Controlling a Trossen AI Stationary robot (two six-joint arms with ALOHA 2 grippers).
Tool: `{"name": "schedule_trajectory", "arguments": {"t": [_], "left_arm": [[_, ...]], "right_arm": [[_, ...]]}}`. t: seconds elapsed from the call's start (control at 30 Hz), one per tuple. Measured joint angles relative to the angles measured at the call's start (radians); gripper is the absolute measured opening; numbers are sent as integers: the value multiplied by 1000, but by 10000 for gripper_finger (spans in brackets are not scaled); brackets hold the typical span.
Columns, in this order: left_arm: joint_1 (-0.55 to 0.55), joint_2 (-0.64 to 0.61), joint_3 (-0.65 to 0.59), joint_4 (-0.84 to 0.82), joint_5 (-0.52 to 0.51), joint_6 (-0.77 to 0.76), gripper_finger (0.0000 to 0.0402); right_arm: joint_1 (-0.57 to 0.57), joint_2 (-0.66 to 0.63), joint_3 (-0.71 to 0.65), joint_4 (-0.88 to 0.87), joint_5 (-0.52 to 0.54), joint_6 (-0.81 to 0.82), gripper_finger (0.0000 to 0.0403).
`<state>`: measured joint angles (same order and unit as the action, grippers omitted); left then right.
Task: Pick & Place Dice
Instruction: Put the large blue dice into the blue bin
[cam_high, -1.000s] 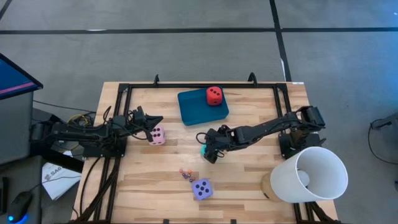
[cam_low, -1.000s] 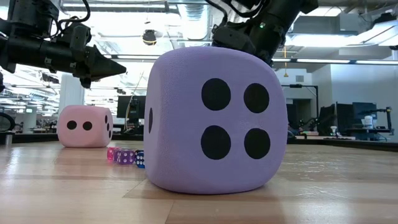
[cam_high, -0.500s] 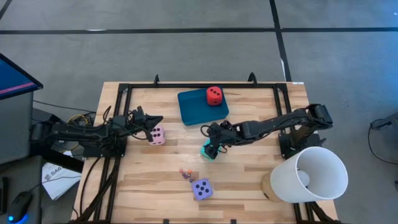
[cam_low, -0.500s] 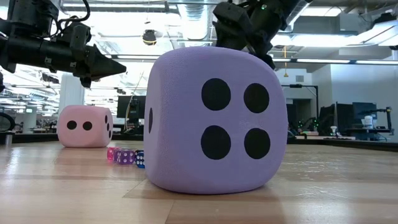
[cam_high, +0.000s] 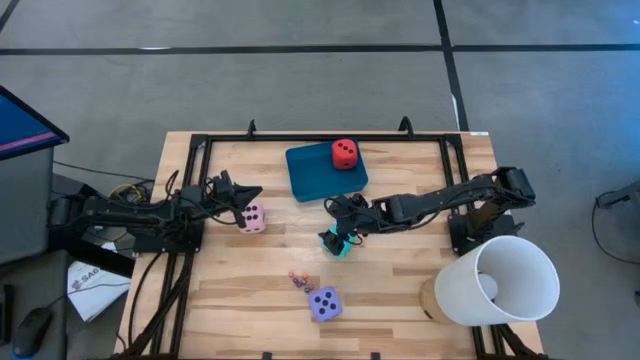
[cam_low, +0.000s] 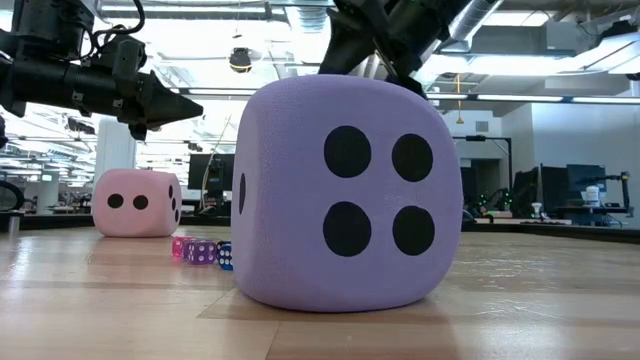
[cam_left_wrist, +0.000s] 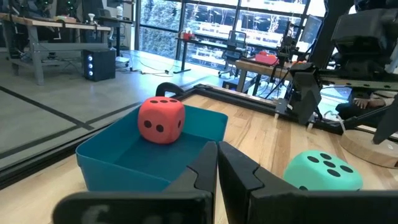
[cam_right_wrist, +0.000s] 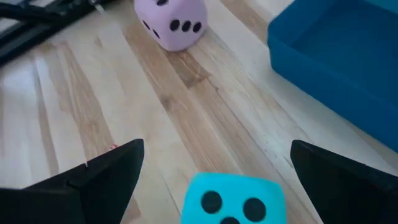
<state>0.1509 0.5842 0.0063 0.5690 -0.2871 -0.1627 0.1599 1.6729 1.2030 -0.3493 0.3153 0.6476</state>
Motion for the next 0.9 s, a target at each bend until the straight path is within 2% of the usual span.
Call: {"name": "schedule_trajectory", "arguments": {"t": [0.3, 0.47, 0.67, 0.9], "left_arm": [[0, 0, 0, 0, 0, 0, 6], [0, 0, 0, 0, 0, 0, 6], [0, 0, 0, 0, 0, 0, 6], [0, 0, 0, 0, 0, 0, 6]], "right_arm": [[-3, 0, 0, -12, 1, 4, 400], [-5, 0, 0, -16, 10, 83, 400], [13, 0, 0, -81, 211, 151, 400], [57, 30, 2, -76, 267, 191, 400]]}}
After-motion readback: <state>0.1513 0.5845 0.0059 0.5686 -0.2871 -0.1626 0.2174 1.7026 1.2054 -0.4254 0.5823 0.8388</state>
